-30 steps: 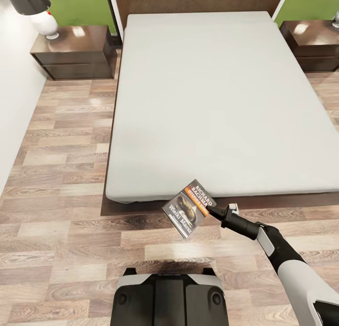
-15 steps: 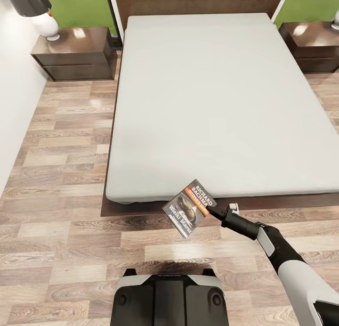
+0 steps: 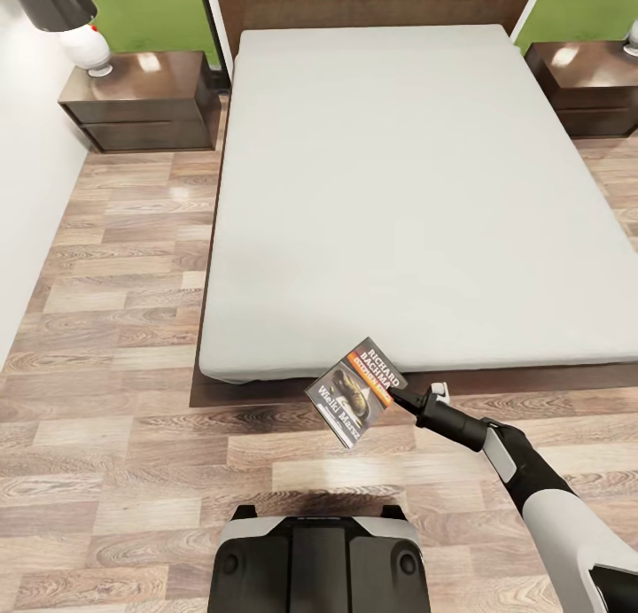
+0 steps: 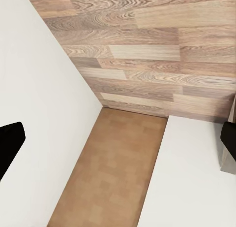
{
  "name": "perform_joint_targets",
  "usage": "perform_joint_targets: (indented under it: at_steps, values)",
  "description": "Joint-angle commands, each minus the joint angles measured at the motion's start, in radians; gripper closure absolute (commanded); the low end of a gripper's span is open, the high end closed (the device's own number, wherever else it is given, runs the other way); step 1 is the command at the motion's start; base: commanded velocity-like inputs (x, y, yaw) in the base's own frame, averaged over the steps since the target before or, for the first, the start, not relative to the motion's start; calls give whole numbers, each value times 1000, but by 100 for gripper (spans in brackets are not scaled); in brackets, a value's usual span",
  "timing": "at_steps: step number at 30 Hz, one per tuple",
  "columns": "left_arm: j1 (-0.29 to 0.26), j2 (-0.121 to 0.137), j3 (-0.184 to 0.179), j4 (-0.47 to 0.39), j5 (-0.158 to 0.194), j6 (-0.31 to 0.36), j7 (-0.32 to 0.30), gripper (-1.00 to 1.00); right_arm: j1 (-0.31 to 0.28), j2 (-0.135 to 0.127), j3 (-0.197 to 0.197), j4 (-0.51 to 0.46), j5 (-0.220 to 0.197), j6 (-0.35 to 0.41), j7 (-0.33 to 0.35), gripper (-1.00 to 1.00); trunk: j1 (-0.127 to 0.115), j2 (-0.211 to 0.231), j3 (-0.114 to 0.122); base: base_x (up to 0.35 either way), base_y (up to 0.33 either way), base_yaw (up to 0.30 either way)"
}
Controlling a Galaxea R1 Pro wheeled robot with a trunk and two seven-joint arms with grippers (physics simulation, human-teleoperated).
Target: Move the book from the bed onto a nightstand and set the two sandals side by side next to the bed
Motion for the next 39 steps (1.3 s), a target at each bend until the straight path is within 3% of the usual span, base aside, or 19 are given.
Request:
perform_joint_targets:
  at_steps: [1,16,25,39]
  values:
    - [0,0,-8,1,6,-3,2,-100,0,0,0,0,-3,8,1,100,1,-1,-1,0,0,0]
    - [0,0,-8,1,6,-3,2,-100,0,20,-1,4,-1,5,0,100,1,-1,5,0,0,0]
    - [0,0,-8,1,6,-3,2,-100,0,22,-1,4,-4,-73,-2,100,1,-1,18,0,0,0]
    - [1,0,-8,1,6,-3,2,-100,1,23,-1,4,-4,-91,-1,100,1,-1,40,0,0,0]
